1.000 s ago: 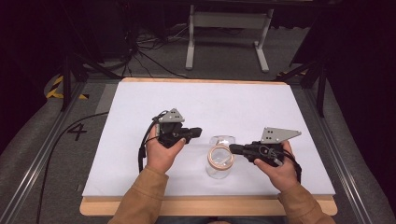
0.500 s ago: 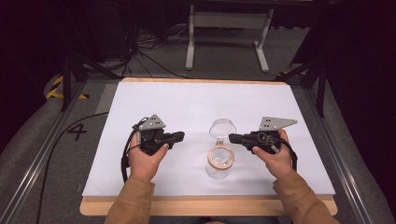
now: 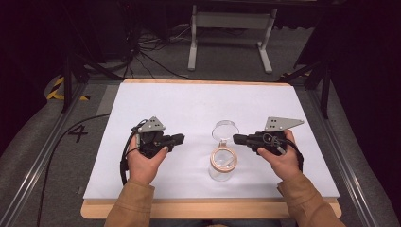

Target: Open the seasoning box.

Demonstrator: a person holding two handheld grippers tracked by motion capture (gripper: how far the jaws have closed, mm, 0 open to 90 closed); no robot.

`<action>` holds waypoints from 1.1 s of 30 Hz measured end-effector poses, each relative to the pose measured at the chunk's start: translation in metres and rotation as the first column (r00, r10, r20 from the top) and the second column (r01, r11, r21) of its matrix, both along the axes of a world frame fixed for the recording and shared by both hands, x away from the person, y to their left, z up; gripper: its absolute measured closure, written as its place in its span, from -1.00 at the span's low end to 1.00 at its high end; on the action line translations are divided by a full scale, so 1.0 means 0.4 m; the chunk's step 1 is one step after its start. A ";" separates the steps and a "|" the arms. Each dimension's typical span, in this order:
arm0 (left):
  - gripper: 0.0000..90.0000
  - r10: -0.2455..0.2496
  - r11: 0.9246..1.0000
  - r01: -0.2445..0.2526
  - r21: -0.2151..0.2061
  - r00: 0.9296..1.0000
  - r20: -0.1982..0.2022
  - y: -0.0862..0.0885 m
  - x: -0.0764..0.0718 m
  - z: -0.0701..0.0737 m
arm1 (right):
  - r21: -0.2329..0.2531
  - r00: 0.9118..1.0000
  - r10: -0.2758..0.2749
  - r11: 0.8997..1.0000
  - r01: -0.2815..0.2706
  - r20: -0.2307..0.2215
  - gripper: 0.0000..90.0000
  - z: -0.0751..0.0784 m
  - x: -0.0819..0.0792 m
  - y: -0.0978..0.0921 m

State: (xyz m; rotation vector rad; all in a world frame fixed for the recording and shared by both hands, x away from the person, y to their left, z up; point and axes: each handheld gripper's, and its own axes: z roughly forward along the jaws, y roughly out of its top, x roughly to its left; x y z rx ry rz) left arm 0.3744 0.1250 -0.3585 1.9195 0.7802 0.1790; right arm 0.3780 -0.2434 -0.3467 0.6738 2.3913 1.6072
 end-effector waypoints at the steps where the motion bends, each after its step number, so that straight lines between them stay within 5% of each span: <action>1: 0.87 0.002 1.000 -0.002 0.003 1.000 -0.005 -0.002 0.000 0.001 | 0.000 1.000 -0.004 1.000 0.004 0.005 1.00 0.004 -0.001 -0.006; 13: 0.82 0.024 0.999 -0.023 0.026 0.999 -0.025 0.034 0.022 0.015 | 0.038 0.993 -0.118 0.992 0.118 0.004 0.80 0.047 -0.006 -0.133; 19: 0.81 0.055 0.997 -0.053 0.049 0.998 -0.031 0.058 0.043 0.011 | 0.007 0.985 -0.172 0.985 0.172 -0.007 0.73 0.043 -0.002 -0.176; 23: 0.79 0.088 0.994 -0.085 0.072 0.995 -0.048 0.075 0.063 -0.002 | -0.040 0.972 -0.236 0.971 0.235 -0.017 0.64 0.032 0.004 -0.217; 33: 0.74 0.146 0.985 -0.134 0.108 0.983 -0.113 0.107 0.110 -0.063 | -0.149 0.920 -0.391 0.911 0.384 -0.017 0.47 -0.005 0.025 -0.320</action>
